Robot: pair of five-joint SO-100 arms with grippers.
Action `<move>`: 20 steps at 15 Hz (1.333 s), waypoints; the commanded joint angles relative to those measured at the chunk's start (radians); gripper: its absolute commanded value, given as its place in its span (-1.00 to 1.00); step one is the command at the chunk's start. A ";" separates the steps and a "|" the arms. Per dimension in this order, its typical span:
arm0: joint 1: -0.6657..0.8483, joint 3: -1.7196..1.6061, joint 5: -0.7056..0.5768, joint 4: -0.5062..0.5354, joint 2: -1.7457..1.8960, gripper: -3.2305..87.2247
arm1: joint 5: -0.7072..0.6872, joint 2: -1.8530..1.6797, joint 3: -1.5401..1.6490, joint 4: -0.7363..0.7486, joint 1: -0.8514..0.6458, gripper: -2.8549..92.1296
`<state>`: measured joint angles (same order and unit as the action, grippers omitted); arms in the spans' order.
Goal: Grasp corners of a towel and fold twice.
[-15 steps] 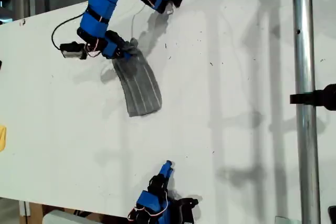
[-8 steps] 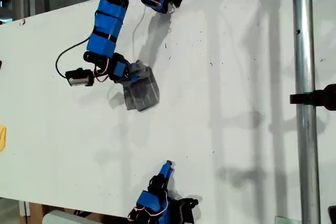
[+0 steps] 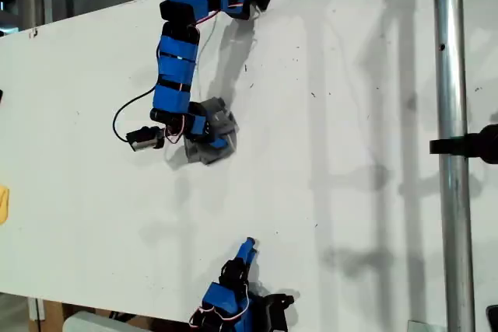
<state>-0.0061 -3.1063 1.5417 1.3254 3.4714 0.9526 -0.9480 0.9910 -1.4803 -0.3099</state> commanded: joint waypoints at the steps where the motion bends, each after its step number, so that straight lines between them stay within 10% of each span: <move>1: 0.005 -0.008 -0.009 -0.014 0.006 -0.60 | -0.072 -0.221 -0.063 0.158 -0.028 0.13; 4: 0.015 -0.009 0.003 -0.014 0.006 -0.58 | -0.137 -0.591 0.114 0.569 -0.074 -0.13; 8: 0.034 -0.009 -0.011 -0.012 0.006 -0.54 | -0.118 -0.859 0.385 0.594 -0.138 -0.26; 14: 0.020 -0.009 -0.489 -0.014 0.006 -0.55 | 0.061 -1.468 1.282 0.436 -0.198 -0.95; 20: 0.023 -0.009 -0.488 -0.014 0.006 -0.55 | 0.407 -2.349 1.852 0.094 -0.224 -0.94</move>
<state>0.0153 -3.1063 1.0600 1.3116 3.4714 1.2164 -3.1646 2.7857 -1.3545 -0.5308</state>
